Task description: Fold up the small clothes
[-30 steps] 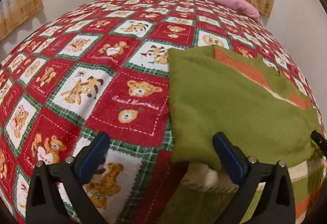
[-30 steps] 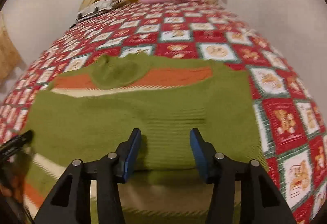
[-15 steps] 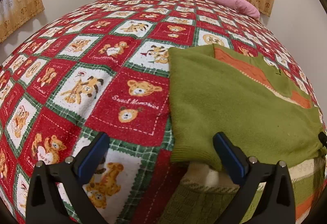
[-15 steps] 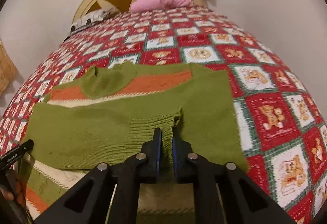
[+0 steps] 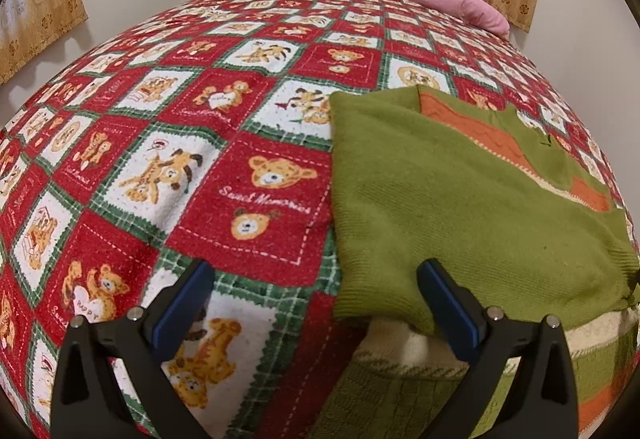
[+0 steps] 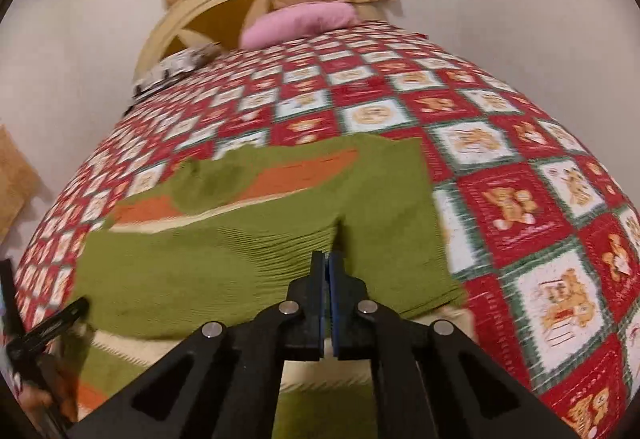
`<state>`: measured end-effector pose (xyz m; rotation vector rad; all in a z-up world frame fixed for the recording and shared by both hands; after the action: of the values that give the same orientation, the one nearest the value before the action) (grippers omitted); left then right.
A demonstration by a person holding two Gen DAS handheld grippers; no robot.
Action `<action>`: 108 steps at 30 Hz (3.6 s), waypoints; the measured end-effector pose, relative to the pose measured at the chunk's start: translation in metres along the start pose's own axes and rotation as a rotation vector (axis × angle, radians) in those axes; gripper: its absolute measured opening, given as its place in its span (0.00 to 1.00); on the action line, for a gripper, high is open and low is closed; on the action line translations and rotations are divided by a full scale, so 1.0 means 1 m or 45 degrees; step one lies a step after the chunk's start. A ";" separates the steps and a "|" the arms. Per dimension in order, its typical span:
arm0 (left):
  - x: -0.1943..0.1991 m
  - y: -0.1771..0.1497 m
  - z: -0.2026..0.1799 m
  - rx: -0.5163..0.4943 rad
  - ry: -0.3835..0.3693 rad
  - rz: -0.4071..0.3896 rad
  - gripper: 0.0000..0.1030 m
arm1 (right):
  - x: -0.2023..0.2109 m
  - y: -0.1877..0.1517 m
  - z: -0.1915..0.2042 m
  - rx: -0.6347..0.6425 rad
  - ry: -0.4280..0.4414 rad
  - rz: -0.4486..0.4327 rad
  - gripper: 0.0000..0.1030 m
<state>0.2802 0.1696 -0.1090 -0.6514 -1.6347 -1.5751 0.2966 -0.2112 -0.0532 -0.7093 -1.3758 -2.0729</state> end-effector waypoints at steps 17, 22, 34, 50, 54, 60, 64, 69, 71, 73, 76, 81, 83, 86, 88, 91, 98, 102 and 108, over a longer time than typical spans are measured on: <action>0.026 -0.014 0.006 0.002 -0.158 -0.015 1.00 | 0.087 -0.022 -0.032 -0.005 -0.061 -0.018 0.23; 0.087 -0.050 0.026 -0.145 -0.177 -0.136 1.00 | 0.147 -0.040 -0.054 0.066 -0.027 -0.092 0.52; 0.171 -0.157 0.041 -0.308 -0.280 -0.170 0.96 | 0.189 -0.120 -0.091 0.161 0.012 0.028 0.52; 0.185 -0.237 0.004 -0.340 -0.391 -0.006 0.74 | 0.233 -0.178 -0.133 0.103 0.003 0.147 0.52; 0.189 -0.240 -0.001 -0.332 -0.428 0.011 0.65 | 0.229 -0.189 -0.138 0.082 0.015 0.196 0.52; 0.193 -0.245 -0.003 -0.323 -0.457 0.029 0.65 | 0.219 -0.200 -0.124 0.115 0.058 0.256 0.52; 0.194 -0.248 -0.002 -0.305 -0.492 0.044 0.65 | 0.211 -0.210 -0.114 0.130 0.103 0.311 0.50; 0.195 -0.251 -0.005 -0.337 -0.503 0.058 0.65 | 0.200 -0.216 -0.108 0.136 0.110 0.323 0.35; 0.195 -0.249 -0.005 -0.327 -0.490 0.051 0.59 | 0.199 -0.214 -0.111 0.114 0.102 0.302 0.21; 0.195 -0.248 -0.002 -0.300 -0.492 0.050 0.34 | 0.200 -0.212 -0.114 0.100 0.119 0.310 0.07; 0.191 -0.248 0.005 -0.230 -0.529 0.070 0.15 | 0.202 -0.209 -0.115 0.045 0.178 0.334 0.07; 0.195 -0.239 0.015 -0.116 -0.622 0.085 0.07 | 0.214 -0.194 -0.105 -0.031 0.307 0.333 0.07; 0.198 -0.230 0.018 -0.082 -0.661 0.066 0.07 | 0.218 -0.180 -0.097 -0.083 0.387 0.318 0.07; 0.197 -0.210 0.016 -0.079 -0.675 0.034 0.07 | 0.216 -0.157 -0.084 -0.129 0.469 0.296 0.06; 0.196 -0.191 0.014 -0.102 -0.656 0.008 0.07 | 0.210 -0.137 -0.074 -0.156 0.518 0.271 0.06; 0.196 -0.162 0.007 -0.166 -0.632 -0.048 0.07 | 0.203 -0.107 -0.060 -0.130 0.529 0.192 0.06; 0.206 -0.133 0.020 -0.330 -0.526 -0.166 0.13 | 0.155 -0.052 -0.052 -0.163 0.438 0.085 0.00; 0.212 -0.140 0.041 -0.377 -0.467 -0.190 0.32 | 0.123 -0.036 -0.058 -0.157 0.340 0.081 0.00; 0.208 -0.172 0.042 -0.376 -0.599 -0.164 0.68 | 0.145 -0.064 -0.066 -0.124 0.382 0.176 0.05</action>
<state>0.0151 0.1629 -0.0428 -1.1636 -1.8168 -1.8784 0.1406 -0.2742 -0.0173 -0.4918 -1.0378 -2.0480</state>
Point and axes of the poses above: each gripper's, at about its wrist camera, not at the fingertips, and x roughly against the way its jaws point, z to its left, y to its top, the point moved 6 cm from there along -x, roughly the way its jaws point, and after that the axes turned 12 degrees about -x, right-handed, at the moved point
